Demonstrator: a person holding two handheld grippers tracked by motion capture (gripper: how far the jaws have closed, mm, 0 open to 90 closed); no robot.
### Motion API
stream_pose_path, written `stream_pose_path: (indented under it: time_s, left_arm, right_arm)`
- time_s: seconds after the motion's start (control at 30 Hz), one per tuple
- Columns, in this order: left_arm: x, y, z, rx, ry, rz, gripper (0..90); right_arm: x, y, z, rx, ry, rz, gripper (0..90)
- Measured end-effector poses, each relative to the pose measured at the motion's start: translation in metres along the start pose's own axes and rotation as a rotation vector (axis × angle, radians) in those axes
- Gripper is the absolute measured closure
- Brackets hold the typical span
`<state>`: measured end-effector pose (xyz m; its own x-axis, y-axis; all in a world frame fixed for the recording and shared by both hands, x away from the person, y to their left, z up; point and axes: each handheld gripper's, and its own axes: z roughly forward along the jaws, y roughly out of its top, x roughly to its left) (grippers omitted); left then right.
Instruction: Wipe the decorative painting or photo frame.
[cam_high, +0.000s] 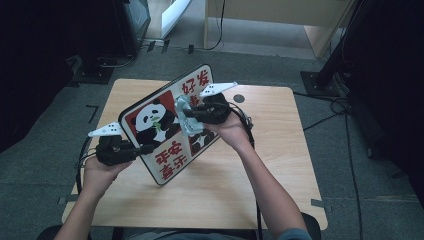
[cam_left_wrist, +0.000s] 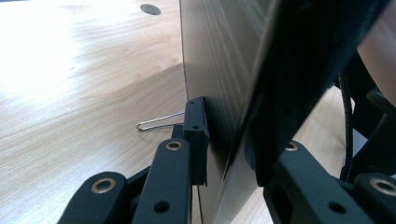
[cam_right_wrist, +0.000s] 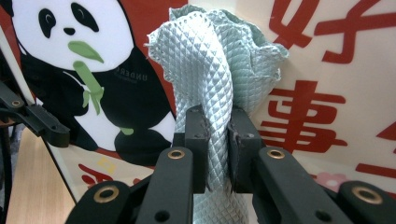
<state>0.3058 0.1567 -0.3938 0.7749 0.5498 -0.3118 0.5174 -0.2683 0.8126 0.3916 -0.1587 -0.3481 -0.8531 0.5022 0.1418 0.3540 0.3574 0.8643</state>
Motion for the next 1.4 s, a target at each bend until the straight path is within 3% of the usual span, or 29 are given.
stream_pose_path:
  time_s: [1.4]
  left_arm:
    - [-0.001, 0.002, -0.003, -0.014, -0.004, 0.017, 75.6]
  right_arm:
    - [0.001, -0.040, 0.009, 0.077, -0.007, 0.044, 81.0]
